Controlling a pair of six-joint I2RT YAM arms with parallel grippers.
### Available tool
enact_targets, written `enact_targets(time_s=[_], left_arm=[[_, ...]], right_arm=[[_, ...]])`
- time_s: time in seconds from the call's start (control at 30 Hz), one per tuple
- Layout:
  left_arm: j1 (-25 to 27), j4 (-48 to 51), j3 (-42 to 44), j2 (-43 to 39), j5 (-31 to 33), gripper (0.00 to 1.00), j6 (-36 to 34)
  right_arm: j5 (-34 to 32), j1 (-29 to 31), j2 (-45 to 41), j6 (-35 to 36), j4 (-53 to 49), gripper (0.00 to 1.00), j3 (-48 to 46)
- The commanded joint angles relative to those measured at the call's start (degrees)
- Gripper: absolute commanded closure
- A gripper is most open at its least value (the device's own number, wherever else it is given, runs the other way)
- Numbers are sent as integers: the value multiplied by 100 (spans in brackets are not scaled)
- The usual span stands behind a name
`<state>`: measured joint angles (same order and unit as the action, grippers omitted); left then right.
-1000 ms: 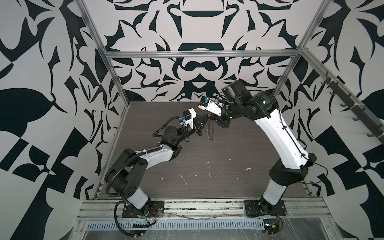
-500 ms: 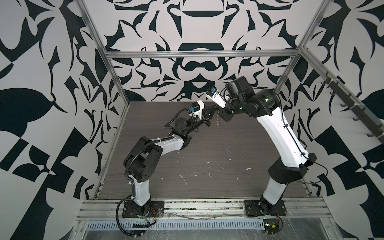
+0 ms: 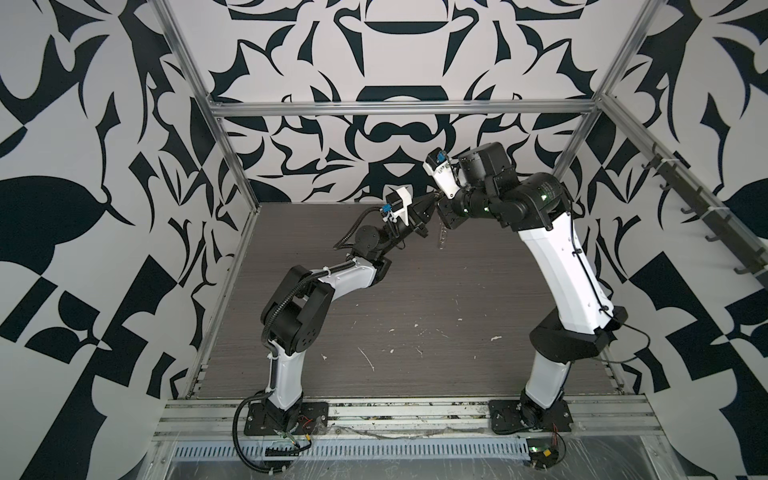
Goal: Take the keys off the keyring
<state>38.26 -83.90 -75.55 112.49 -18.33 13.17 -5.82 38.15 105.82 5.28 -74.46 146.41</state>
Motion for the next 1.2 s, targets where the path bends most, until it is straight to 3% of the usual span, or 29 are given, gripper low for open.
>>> enact_targets(time_s=[0.0,0.2,0.4,0.53,0.97,1.17], left_arm=[[-12,128,-174,144,417,100,-35],[-9,128,-179,151,444,100,-169],[-12,128,-125,142,444,100,-309],[-12,128,-131,155,418,100,-363],[24,124,-83,98,460,100,-508],[21,128,-35,62,479,100,-574]], right_arm=[[1132,232,57,-697,-368,100,48],[1101,228,96,-1024,-447,100,77],[1545,8,359,-1422,-1036,100,1024],[2127,-95,186,-1795,-773,100,573],[2520,-345,-654,-2896,764,100,-1167],[2934,-556,-781,-3167,938,100,-1220]])
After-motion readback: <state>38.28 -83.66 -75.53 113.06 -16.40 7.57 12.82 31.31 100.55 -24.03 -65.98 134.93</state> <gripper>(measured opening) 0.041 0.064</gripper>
